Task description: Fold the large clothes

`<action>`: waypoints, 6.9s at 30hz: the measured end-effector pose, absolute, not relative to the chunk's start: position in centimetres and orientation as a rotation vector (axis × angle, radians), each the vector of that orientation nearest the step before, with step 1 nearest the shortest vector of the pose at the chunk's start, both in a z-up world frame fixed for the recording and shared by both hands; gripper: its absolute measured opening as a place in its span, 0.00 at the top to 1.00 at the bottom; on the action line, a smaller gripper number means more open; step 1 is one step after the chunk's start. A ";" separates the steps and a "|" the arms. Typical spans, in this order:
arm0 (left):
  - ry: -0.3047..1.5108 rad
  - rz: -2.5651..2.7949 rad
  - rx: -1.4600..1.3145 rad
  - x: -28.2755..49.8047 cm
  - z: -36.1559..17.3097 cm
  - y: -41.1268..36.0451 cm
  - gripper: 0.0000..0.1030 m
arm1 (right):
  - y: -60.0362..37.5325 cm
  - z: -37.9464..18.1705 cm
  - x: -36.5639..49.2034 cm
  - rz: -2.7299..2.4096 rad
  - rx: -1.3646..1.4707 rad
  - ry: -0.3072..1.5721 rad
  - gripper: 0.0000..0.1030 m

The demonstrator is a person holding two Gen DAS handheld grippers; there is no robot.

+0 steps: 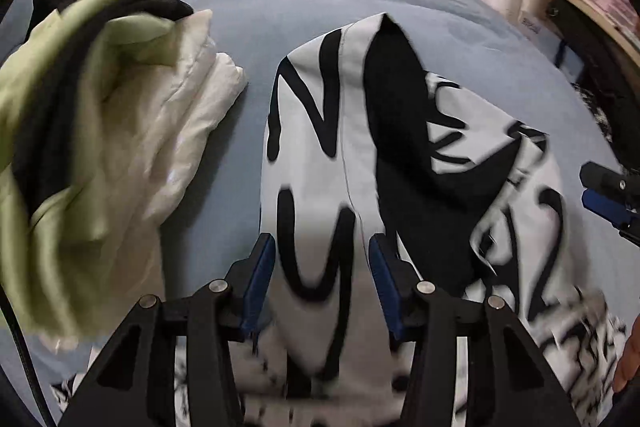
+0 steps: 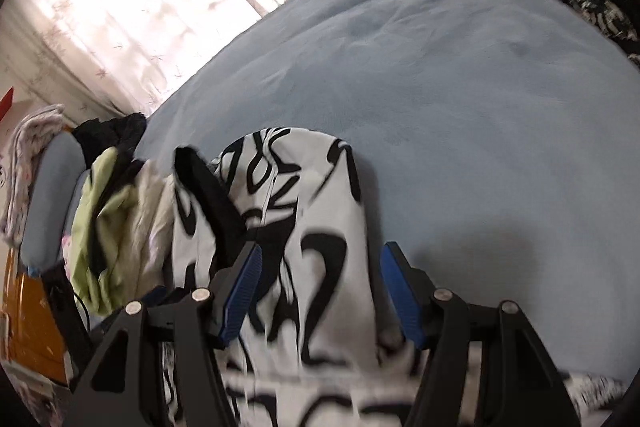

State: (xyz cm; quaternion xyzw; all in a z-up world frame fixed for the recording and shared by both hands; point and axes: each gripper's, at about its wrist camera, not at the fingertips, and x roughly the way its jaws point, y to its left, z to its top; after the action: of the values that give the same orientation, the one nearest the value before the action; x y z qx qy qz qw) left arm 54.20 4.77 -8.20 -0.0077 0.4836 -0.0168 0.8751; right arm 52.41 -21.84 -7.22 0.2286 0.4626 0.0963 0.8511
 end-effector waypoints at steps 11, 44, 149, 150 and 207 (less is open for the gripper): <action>1.062 0.049 0.028 59.1 -12.6 5.0 0.31 | -20.9 -12.0 60.0 0.151 0.449 1.078 0.40; 0.896 -0.166 0.034 27.8 -11.0 13.7 0.76 | -23.9 -8.6 24.4 0.371 -0.032 0.720 0.81; 1.010 -0.142 -0.102 22.7 -11.0 9.9 0.64 | -20.3 -10.6 19.7 0.242 0.344 0.976 0.93; 1.000 -0.124 -0.108 22.4 -10.3 10.2 0.56 | -20.4 -10.1 19.5 0.237 0.346 0.969 0.92; 0.852 -0.042 -0.191 11.6 0.9 10.3 0.48 | -16.8 -1.8 11.8 0.262 0.334 0.816 0.52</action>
State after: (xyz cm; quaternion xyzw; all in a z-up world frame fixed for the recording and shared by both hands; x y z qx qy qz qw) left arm 11.60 10.34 0.89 -0.0925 0.4128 -0.0202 0.9059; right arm 11.84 -16.75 -1.82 0.1610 0.3939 0.1262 0.8961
